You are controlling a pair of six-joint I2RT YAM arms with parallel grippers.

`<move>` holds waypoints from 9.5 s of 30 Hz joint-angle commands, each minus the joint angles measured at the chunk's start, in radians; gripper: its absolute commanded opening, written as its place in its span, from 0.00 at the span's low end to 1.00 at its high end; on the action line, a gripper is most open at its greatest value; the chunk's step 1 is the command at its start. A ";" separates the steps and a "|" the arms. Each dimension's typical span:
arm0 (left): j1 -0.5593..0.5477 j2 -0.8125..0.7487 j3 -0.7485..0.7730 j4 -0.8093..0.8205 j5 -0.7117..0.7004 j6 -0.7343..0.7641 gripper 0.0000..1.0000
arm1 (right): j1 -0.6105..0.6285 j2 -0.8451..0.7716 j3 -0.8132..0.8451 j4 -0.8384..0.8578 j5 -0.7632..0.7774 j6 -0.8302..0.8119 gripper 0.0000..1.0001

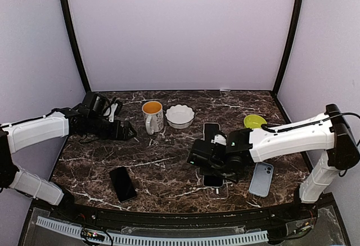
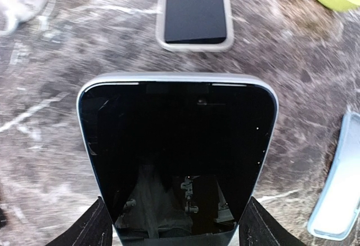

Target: Put the phone into the phone case

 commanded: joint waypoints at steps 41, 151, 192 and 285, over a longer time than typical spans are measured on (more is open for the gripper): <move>-0.002 -0.047 -0.044 0.077 0.110 0.009 0.99 | -0.003 0.105 -0.080 -0.029 -0.098 0.024 0.00; -0.001 -0.069 -0.004 0.012 0.091 0.056 0.99 | -0.137 0.141 -0.089 0.038 -0.436 -0.265 0.98; -0.519 -0.032 0.148 0.606 -0.058 -0.155 0.96 | 0.005 -0.385 -0.178 0.901 0.123 -0.963 0.36; -0.656 0.508 -0.311 1.697 -0.066 0.247 0.18 | -0.095 -0.177 -0.458 0.963 -0.084 -0.993 0.89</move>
